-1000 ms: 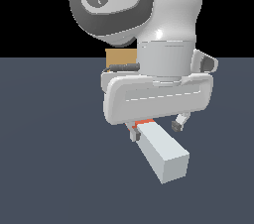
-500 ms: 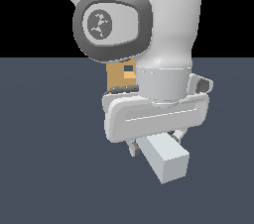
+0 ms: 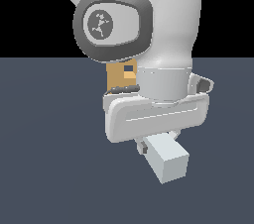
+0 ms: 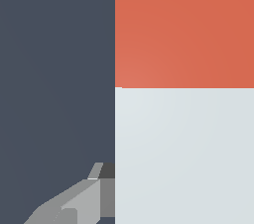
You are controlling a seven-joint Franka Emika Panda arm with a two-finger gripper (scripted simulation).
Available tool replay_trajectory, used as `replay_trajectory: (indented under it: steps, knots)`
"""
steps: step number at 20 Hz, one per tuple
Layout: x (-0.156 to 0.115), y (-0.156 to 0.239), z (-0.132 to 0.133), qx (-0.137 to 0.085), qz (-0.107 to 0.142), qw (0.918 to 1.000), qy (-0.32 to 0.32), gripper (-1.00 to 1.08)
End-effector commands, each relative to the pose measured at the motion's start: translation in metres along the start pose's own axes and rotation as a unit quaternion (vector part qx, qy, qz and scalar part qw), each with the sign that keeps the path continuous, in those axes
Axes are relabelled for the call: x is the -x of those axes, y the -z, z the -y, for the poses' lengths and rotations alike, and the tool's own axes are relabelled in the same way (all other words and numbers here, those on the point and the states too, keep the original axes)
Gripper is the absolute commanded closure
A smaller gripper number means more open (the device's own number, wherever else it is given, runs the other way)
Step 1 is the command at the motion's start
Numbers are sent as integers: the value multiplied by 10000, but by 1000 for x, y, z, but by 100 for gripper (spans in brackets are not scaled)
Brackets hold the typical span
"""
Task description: Insert the peg into the horizontal hole in a box.
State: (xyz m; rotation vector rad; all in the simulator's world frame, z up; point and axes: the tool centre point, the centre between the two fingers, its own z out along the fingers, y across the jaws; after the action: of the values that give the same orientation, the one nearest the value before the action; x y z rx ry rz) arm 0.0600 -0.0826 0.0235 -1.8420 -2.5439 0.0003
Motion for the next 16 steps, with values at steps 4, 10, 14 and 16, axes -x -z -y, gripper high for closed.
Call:
replay_trajectory:
  steps: [4,10,14,16]
  knots:
    - [-2,1,0,0,0,10000,-17,108]
    - [-16,12,3,1,0,9999,-164,108]
    - [-34,25,5,2,0,9994,-347,108]
    - [-45,34,6,2,-1,9989,-462,108]
